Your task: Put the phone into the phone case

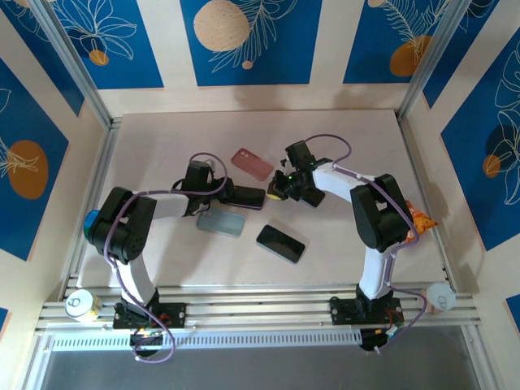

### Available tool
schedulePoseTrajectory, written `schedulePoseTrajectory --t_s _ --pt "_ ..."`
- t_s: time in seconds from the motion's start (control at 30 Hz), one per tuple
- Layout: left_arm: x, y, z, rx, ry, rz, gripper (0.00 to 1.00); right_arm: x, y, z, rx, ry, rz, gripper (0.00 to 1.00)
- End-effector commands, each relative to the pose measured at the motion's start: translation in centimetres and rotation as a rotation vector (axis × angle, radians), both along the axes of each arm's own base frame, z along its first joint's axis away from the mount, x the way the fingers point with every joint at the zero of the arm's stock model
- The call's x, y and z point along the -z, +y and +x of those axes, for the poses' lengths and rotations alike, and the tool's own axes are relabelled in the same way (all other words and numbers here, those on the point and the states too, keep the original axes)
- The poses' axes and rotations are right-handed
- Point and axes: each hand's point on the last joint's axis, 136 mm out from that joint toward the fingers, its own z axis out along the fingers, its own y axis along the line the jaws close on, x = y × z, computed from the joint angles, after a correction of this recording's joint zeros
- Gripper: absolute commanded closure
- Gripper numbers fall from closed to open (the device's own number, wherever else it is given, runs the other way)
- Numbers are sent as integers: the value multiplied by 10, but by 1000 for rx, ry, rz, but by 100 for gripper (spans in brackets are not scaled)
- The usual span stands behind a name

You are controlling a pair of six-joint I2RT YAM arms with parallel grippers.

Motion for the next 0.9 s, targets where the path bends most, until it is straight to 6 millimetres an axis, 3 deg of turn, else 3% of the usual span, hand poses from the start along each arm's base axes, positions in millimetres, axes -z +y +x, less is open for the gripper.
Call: schedulePoseTrajectory --t_s 0.0,0.6,0.87 --pt "-16 -2 5 12 -34 24 46 5 11 -4 -57 -11 4 100" --pt "-8 -3 6 29 -11 52 46 36 24 -17 -95 42 -69 100" --pt "8 -3 0 45 34 72 46 57 27 -25 -116 75 -161 100"
